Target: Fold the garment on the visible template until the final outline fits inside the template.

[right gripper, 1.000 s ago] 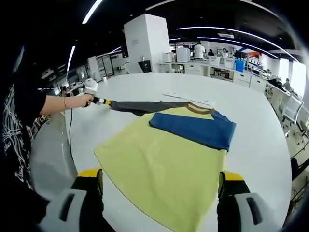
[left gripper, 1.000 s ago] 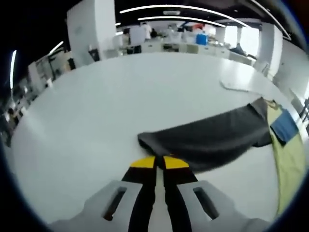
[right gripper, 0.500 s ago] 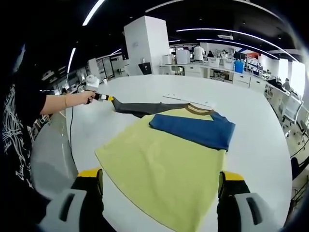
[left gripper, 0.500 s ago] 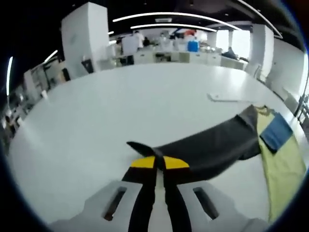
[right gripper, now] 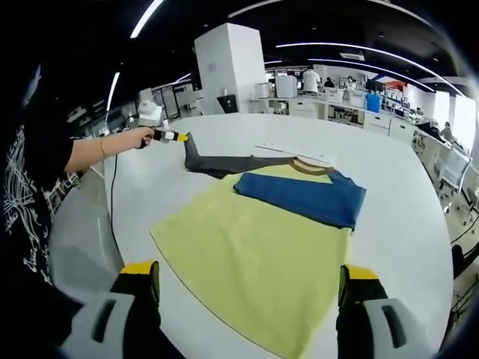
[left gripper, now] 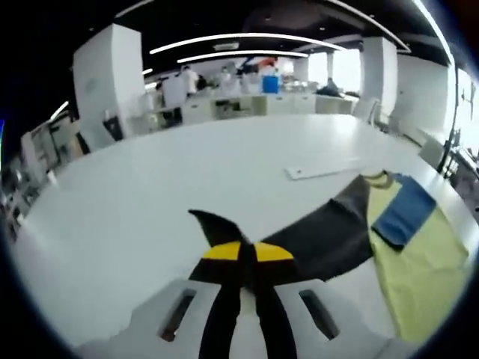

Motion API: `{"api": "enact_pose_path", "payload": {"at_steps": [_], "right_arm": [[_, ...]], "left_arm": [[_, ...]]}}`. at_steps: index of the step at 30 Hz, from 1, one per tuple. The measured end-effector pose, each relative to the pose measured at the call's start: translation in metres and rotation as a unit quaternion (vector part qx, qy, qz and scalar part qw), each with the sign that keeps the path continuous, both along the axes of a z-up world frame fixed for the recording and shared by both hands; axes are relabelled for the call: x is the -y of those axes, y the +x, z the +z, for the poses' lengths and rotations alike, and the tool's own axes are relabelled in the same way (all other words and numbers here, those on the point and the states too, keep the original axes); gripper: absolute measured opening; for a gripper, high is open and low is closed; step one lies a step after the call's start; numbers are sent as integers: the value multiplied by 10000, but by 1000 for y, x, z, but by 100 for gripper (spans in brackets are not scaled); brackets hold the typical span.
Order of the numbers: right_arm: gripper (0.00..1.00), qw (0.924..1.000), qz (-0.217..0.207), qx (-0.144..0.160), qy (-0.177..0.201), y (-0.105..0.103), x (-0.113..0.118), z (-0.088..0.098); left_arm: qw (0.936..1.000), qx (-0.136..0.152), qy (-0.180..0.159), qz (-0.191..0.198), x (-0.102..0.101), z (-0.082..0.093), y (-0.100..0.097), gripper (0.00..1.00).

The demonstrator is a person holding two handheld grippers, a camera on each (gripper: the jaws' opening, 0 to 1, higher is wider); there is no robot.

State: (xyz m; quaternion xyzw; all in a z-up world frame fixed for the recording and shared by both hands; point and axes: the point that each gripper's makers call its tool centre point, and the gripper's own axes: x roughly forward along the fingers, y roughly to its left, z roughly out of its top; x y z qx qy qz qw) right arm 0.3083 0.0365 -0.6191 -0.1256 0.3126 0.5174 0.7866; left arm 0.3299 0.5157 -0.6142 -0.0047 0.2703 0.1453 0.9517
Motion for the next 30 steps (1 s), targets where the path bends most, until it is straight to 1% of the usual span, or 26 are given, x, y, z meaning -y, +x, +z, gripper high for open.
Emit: {"api": "enact_pose_path", "payload": {"at_steps": [3, 7, 10, 14, 16, 19, 22, 30], "right_arm": [[100, 10000, 5, -9, 27, 0, 1, 0], [100, 10000, -2, -9, 44, 0, 2, 0], [100, 10000, -3, -22, 52, 0, 2, -2], [100, 9999, 36, -48, 85, -3, 0, -2], [100, 9999, 65, -62, 118, -4, -1, -2], [100, 9999, 100, -41, 103, -3, -2, -2], [100, 9999, 136, -24, 68, -2, -3, -1], [100, 9997, 239, 46, 92, 2, -5, 2]], "left_arm": [[9999, 54, -9, -152, 11, 7, 6, 2], [9995, 101, 2, -284, 20, 13, 12, 2], [9990, 178, 0, -410, 30, 20, 22, 2], [9975, 334, -7, -622, 49, 31, 36, 2], [9962, 355, 38, -789, 60, 34, 43, 2], [9947, 360, 66, -962, 73, 35, 52, 2], [9931, 370, -6, -1116, 90, 35, 63, 2], [9896, 476, -178, -1346, 124, 38, 85, 2]]}}
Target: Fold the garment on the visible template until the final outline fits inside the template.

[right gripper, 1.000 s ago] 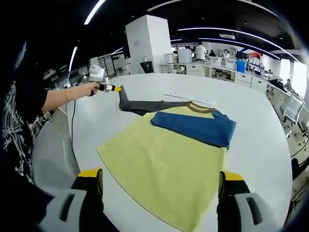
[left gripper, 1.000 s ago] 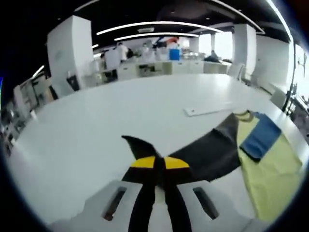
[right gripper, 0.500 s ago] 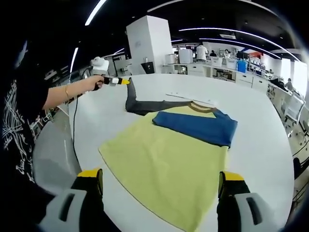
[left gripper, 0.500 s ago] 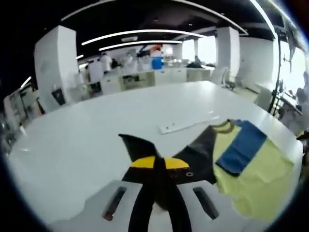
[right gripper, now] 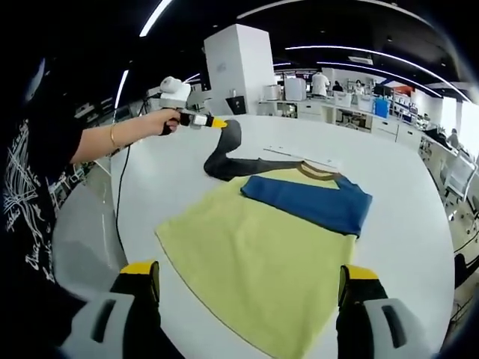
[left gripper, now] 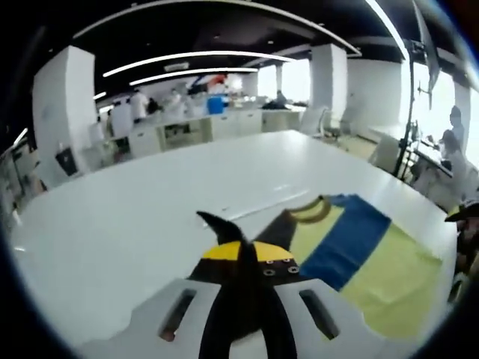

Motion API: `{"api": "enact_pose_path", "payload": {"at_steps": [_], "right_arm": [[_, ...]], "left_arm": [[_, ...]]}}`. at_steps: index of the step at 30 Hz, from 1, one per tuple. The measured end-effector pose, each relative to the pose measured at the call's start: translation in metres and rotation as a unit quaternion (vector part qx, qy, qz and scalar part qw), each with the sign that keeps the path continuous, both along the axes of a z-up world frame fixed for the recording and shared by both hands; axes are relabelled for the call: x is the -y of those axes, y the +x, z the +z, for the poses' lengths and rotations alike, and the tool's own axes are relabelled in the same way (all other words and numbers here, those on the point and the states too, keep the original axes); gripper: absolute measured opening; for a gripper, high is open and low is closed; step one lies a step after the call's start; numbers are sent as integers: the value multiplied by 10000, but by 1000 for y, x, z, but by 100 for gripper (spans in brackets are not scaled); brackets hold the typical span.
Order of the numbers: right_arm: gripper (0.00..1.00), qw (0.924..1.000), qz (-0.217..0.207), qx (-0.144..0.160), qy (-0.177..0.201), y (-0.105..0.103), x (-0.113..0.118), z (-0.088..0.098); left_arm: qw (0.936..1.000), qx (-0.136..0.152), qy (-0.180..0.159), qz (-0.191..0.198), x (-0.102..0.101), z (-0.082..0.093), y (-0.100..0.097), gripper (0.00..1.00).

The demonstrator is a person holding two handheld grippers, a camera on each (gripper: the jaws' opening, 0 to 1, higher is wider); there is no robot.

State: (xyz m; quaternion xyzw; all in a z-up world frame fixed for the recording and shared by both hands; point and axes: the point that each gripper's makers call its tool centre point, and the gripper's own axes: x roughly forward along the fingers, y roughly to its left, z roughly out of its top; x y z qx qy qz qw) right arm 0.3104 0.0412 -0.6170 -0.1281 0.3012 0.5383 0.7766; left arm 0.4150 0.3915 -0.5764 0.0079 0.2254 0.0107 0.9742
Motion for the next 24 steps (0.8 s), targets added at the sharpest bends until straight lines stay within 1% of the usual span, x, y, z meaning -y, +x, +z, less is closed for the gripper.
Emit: {"api": "enact_pose_path", "payload": {"at_steps": [5, 9, 15, 18, 19, 21, 24], "right_arm": [[100, 10000, -10, 15, 49, 0, -2, 1], [100, 9999, -28, -41, 151, -2, -4, 1], [100, 9999, -12, -47, 129, 1, 1, -2], [100, 9999, -39, -61, 153, 2, 2, -2], [100, 9999, -46, -65, 152, 3, 3, -3], [100, 9998, -104, -108, 153, 7, 6, -5], [100, 9997, -127, -146, 158, 6, 6, -8]], "left_arm": [[9999, 28, -20, -152, 20, 2, 12, 2], [9997, 45, -89, -238, 32, 3, 21, 2], [9991, 95, -217, -344, 55, 4, 33, 2], [9983, 79, -356, -456, 70, 2, 39, 2], [9982, 75, -378, -470, 72, 2, 41, 2], [9979, 69, -343, -546, 82, 2, 45, 2], [9974, 97, -360, -611, 90, 3, 52, 1]]}}
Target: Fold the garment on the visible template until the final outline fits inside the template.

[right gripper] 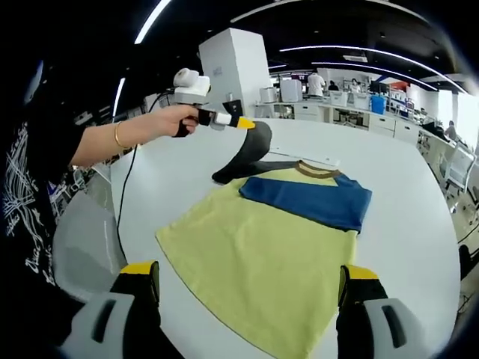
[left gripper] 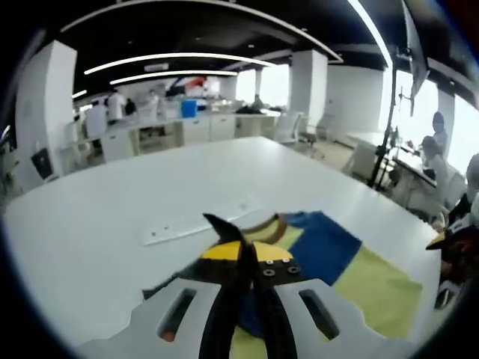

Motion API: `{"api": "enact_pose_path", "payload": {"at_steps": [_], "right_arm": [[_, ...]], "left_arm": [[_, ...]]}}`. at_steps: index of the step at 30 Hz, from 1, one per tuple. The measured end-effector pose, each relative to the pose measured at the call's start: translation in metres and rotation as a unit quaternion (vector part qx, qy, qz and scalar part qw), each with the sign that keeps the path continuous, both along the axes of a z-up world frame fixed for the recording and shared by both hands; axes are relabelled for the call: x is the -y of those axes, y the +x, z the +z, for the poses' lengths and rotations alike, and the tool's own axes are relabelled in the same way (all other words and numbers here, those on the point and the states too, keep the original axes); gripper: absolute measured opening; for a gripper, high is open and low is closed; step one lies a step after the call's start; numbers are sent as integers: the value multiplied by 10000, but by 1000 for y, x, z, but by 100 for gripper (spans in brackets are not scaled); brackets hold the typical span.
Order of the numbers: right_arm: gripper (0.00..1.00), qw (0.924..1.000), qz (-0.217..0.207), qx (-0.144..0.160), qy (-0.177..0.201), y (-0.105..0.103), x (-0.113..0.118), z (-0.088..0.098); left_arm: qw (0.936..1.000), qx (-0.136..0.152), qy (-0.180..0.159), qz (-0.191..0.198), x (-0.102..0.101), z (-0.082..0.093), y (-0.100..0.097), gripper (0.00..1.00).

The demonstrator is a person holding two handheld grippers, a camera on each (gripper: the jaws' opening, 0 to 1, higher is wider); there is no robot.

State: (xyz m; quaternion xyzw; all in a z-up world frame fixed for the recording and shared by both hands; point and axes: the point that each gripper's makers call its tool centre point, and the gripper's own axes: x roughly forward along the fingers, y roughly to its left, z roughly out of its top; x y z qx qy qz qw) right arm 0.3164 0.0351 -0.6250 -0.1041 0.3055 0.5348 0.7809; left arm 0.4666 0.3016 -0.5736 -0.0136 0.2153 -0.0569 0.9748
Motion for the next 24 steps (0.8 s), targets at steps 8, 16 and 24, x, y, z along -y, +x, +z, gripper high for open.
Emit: {"api": "enact_pose_path", "payload": {"at_steps": [8, 16, 24], "right_arm": [[100, 10000, -9, -41, -37, -2, 5, -1], [100, 9999, -65, -59, -127, -2, 12, -3], [100, 9998, -105, -98, -128, -4, 13, -5]], "left_arm": [[9997, 3, -105, -202, 32, -5, 17, 1], [9989, -31, -184, -434, 62, -10, 23, 1], [9980, -41, -228, -583, 85, -13, 34, 1]]}}
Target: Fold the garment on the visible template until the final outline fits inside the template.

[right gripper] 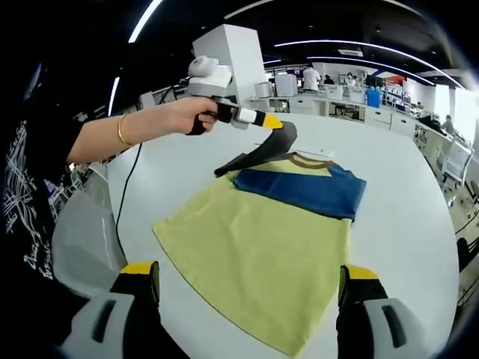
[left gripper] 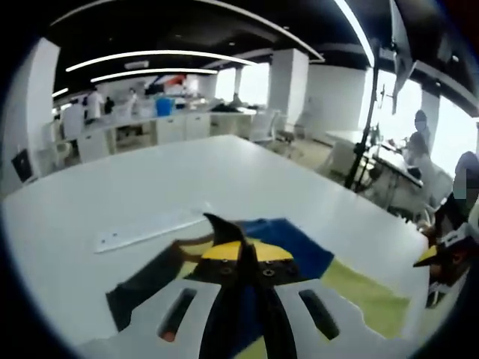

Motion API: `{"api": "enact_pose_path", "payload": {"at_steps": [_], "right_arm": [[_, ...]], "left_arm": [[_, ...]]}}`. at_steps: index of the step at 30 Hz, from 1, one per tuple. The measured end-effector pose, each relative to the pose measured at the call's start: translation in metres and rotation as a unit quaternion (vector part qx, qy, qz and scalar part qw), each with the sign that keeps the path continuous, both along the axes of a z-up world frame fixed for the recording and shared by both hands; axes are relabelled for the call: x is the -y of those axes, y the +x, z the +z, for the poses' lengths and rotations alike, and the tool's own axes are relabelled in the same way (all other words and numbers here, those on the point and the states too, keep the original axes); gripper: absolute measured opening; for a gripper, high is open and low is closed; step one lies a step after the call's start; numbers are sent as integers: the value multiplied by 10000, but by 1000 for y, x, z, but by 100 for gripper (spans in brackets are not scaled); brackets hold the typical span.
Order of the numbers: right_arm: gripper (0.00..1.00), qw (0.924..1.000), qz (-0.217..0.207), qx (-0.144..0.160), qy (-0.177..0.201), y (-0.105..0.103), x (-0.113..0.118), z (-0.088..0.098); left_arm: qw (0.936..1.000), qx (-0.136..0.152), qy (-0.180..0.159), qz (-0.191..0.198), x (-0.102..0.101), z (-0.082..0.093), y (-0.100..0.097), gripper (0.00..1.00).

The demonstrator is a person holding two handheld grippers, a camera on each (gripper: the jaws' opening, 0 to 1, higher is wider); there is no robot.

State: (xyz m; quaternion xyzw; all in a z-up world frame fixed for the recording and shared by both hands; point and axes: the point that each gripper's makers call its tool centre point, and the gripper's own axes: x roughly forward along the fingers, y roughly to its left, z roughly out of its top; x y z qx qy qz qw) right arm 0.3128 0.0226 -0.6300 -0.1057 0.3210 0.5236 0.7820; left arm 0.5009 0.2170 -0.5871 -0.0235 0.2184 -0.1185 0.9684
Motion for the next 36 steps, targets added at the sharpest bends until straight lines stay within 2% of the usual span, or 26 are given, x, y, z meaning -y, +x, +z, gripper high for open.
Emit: {"api": "enact_pose_path", "payload": {"at_steps": [9, 14, 26, 30, 32, 36], "right_arm": [[100, 10000, -24, -60, -58, -1, 4, -6], [100, 9999, -64, -104, -69, 0, 6, -9], [100, 9997, -143, -173, -104, -1, 13, -14], [100, 9996, -162, -198, -114, -1, 14, -16], [100, 9995, -173, -212, -133, -1, 15, -17], [100, 9994, -194, -234, -155, 0, 17, -18]], "left_arm": [[9998, -47, -135, -134, 25, -5, 6, 1], [9986, 2, -69, -516, 49, -6, 10, 1], [9957, -92, -81, -922, 84, -18, 13, 1], [9953, -164, -203, -936, 92, -25, 15, 1], [9947, -247, -395, -919, 98, -28, 15, 1], [9938, -225, -509, -958, 108, -34, 16, 1]]}}
